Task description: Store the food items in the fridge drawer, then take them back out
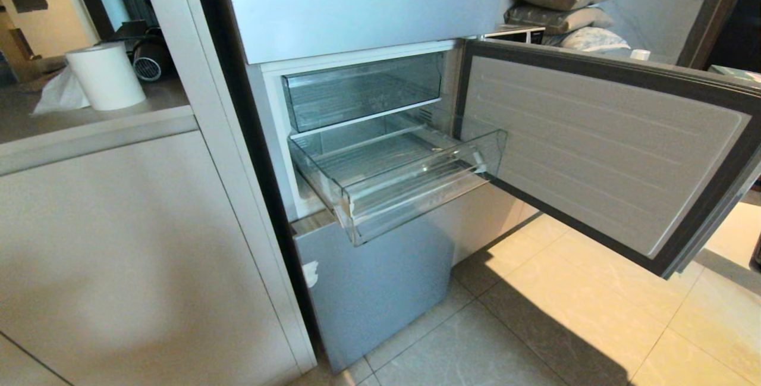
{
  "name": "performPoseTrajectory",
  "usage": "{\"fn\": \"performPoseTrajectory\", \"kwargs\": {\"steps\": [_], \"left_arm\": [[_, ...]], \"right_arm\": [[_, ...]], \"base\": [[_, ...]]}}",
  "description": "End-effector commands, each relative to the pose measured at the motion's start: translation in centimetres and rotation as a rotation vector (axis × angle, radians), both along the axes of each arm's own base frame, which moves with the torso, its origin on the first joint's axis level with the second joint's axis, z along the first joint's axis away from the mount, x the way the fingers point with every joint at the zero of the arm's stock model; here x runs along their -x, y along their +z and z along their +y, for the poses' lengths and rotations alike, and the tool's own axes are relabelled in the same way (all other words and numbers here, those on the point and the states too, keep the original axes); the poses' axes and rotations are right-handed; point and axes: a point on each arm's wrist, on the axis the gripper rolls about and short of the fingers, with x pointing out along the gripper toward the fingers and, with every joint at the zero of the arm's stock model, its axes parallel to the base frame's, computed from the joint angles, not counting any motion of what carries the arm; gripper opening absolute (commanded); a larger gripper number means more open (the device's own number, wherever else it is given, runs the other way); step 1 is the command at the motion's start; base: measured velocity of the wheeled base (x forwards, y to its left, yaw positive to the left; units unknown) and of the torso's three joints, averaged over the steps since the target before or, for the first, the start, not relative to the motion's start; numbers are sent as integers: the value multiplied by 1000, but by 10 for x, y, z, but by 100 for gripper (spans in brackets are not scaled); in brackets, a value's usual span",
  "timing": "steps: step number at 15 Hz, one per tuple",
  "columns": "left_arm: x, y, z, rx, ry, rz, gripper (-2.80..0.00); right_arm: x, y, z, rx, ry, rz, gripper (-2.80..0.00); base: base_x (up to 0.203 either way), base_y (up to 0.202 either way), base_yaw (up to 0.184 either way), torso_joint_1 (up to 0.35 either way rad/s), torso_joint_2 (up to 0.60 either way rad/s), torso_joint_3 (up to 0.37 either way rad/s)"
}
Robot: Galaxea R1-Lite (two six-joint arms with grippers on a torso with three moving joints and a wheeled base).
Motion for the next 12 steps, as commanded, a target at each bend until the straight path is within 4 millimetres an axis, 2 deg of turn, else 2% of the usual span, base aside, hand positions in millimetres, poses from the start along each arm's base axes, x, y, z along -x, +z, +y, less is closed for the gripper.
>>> {"fn": "performPoseTrajectory", "kwargs": {"steps": [1, 3, 5, 7, 9, 12], "left_arm": [[0, 0, 0, 0, 0, 1, -280], [0, 0, 0, 0, 0, 1, -280], [0, 0, 0, 0, 0, 1, -280], [0, 0, 0, 0, 0, 1, -280], [0, 0, 0, 0, 0, 1, -280], [0, 0, 0, 0, 0, 2, -280]], "right_arm": [[27, 39, 91, 126, 71, -63, -280], [26, 28, 154, 132, 235, -66, -280], [25, 8, 213, 125, 483, -63, -280], [41, -18, 261, 96, 735, -33, -280], [78, -43, 287, 71, 894, 12, -280], [127, -86, 298, 33, 1012, 122, -280]], "base": [[0, 0, 0, 0, 0, 0], [0, 0, 0, 0, 0, 0], [0, 0, 0, 0, 0, 0], [0, 0, 0, 0, 0, 0], [0, 0, 0, 0, 0, 0], [0, 0, 0, 0, 0, 0]]}}
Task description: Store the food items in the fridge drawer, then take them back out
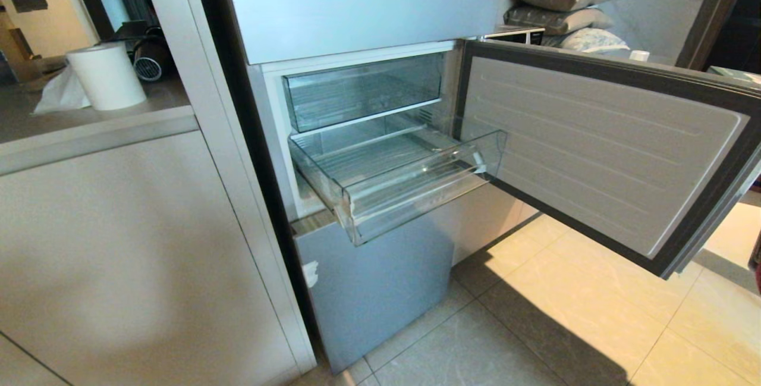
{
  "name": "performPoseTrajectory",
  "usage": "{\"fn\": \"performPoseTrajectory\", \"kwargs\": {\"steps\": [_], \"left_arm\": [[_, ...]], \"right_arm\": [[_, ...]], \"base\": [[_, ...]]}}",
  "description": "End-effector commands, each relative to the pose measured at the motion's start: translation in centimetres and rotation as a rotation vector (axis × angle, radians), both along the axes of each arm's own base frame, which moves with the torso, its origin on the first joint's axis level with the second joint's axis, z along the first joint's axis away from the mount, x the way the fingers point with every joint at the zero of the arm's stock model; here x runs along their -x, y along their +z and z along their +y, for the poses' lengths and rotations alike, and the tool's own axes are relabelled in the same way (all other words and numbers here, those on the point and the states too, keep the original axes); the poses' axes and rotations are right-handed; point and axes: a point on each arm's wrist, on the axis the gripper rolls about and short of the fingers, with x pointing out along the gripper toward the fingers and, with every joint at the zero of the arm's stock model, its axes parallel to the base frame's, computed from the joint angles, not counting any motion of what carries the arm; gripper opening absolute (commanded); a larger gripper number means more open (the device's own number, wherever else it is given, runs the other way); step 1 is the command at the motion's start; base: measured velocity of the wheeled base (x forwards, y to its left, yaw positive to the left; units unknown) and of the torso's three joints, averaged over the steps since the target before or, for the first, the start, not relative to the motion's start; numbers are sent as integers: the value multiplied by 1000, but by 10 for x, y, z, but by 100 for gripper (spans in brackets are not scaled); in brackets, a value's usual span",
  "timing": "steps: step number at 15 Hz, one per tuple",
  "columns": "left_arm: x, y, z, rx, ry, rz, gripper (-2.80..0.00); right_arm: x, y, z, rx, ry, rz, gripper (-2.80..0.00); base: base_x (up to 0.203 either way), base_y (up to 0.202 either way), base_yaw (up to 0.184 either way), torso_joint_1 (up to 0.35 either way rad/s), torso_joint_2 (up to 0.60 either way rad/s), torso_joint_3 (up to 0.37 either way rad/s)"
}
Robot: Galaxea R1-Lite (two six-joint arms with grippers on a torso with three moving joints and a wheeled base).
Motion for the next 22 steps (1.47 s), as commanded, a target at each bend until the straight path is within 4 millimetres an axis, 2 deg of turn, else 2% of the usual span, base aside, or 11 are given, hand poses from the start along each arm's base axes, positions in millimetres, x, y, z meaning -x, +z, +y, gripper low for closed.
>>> {"fn": "performPoseTrajectory", "kwargs": {"steps": [1, 3, 4, 6, 15, 22], "left_arm": [[0, 0, 0, 0, 0, 1, -280], [0, 0, 0, 0, 0, 1, -280], [0, 0, 0, 0, 0, 1, -280], [0, 0, 0, -1, 0, 2, -280], [0, 0, 0, 0, 0, 1, -280], [0, 0, 0, 0, 0, 2, -280]], "right_arm": [[50, -38, 6, 39, 82, 13, -280], [64, -73, 6, 105, 98, 58, -280], [70, -85, 6, 126, 100, 58, -280], [78, -96, 6, 151, 100, 1, -280], [79, -101, 6, 153, 97, 12, -280], [79, -101, 6, 149, 97, 12, -280]], "base": [[0, 0, 0, 0, 0, 0], [0, 0, 0, 0, 0, 0], [0, 0, 0, 0, 0, 0], [0, 0, 0, 0, 0, 0], [0, 0, 0, 0, 0, 0], [0, -9, 165, 1, 2, 2]]}}
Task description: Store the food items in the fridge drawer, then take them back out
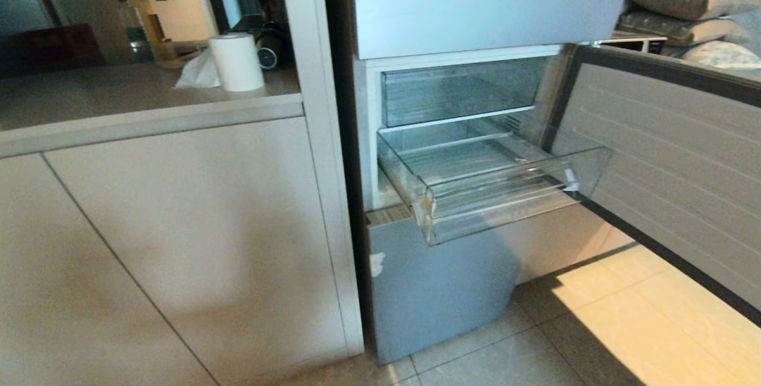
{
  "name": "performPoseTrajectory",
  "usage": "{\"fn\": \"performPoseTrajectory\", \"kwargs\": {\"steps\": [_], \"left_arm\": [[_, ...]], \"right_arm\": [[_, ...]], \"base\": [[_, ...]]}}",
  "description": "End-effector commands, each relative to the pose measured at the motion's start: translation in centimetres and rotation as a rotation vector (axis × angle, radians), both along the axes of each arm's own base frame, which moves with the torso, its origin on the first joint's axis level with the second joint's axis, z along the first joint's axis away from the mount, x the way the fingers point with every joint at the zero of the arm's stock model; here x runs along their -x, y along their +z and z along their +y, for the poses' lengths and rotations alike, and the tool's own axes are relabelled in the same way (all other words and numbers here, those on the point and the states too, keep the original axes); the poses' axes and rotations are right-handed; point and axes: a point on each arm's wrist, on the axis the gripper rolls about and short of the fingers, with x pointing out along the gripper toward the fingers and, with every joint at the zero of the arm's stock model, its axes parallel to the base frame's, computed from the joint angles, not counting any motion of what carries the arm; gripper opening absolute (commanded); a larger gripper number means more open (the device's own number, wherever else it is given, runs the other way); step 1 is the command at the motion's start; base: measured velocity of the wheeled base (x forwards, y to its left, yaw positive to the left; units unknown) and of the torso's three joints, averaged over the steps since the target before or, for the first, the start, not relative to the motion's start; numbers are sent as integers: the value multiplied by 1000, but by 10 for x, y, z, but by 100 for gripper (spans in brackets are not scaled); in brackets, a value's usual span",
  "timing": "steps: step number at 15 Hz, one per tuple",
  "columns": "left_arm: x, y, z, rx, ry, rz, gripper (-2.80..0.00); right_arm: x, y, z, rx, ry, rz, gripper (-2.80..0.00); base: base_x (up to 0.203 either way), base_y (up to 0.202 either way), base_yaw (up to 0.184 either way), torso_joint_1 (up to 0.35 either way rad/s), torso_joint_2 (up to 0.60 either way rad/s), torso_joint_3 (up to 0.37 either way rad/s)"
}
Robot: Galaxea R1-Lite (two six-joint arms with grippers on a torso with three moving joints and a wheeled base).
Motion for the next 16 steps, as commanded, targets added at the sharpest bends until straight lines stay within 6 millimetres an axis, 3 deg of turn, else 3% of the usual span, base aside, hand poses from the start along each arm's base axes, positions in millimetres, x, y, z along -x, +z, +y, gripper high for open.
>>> {"fn": "performPoseTrajectory", "kwargs": {"steps": [1, 6, 10, 13, 16], "left_arm": [[0, 0, 0, 0, 0, 1, -280], [0, 0, 0, 0, 0, 1, -280], [0, 0, 0, 0, 0, 2, -280], [0, 0, 0, 0, 0, 1, -280], [0, 0, 0, 0, 0, 2, -280]], "right_arm": [[0, 0, 0, 0, 0, 3, -280], [0, 0, 0, 0, 0, 3, -280], [-9, 7, 0, 14, 5, 76, -280], [-40, 39, 0, 0, 14, 164, -280], [-100, 84, 3, -73, 33, 255, -280]], "base": [[3, -6, 176, 2, 2, 0], [2, -7, 163, 3, 3, 0], [0, -1, 21, 1, 1, 2], [0, 0, 0, 0, 0, 0], [0, 0, 0, 0, 0, 0]]}}
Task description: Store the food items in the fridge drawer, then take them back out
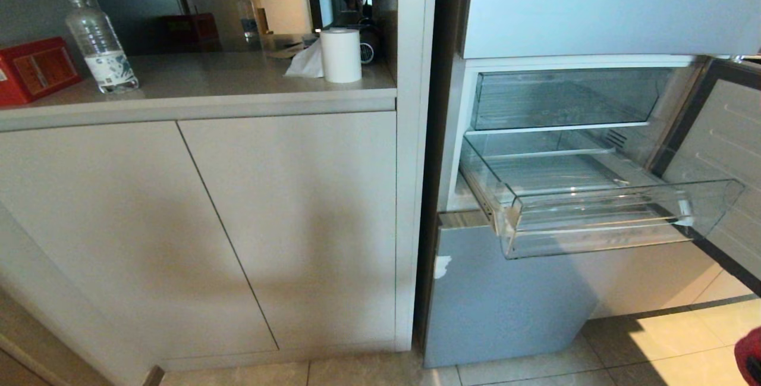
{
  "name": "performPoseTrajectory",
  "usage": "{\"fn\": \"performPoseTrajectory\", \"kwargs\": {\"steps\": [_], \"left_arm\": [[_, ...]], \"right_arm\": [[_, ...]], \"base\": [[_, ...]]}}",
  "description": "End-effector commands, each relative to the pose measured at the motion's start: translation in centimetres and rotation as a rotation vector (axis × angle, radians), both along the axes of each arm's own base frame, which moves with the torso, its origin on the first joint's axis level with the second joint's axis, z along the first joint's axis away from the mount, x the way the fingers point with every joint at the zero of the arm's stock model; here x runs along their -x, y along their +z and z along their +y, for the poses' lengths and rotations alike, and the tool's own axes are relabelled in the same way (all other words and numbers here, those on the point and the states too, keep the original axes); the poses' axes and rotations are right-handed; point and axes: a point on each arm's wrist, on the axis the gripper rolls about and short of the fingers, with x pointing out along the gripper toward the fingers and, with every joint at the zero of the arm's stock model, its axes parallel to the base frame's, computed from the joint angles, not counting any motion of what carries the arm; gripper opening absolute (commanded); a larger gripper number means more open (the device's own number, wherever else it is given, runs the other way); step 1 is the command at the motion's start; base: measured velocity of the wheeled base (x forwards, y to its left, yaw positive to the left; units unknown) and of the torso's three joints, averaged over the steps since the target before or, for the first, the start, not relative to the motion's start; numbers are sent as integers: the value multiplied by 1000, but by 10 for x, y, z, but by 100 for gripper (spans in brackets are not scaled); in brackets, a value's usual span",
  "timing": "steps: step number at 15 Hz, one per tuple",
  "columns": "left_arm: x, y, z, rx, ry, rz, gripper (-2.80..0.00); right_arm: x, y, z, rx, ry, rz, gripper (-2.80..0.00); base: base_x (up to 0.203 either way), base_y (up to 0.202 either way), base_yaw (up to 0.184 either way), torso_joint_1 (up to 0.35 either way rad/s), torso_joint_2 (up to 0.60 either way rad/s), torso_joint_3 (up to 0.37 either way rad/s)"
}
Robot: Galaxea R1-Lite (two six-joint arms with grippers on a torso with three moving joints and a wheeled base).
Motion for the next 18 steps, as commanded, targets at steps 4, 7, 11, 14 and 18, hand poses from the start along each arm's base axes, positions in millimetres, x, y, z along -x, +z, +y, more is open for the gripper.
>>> {"fn": "performPoseTrajectory", "kwargs": {"steps": [4, 7, 11, 14, 18], "left_arm": [[0, 0, 0, 0, 0, 3, -280], [0, 0, 0, 0, 0, 1, -280], [0, 0, 0, 0, 0, 1, -280], [0, 0, 0, 0, 0, 3, -280], [0, 0, 0, 0, 0, 2, -280]], "right_arm": [[-163, 57, 12, -85, 23, 235, -280], [-253, 69, 20, -109, 26, 225, -280], [-344, 54, 28, -119, 25, 222, -280], [-389, 33, 30, -127, 19, 224, -280], [-422, 24, 26, -185, -6, 194, -16]], "base": [[0, 0, 0, 0, 0, 0], [0, 0, 0, 0, 0, 0], [0, 0, 0, 0, 0, 0], [0, 0, 0, 0, 0, 0], [0, 0, 0, 0, 0, 0]]}}
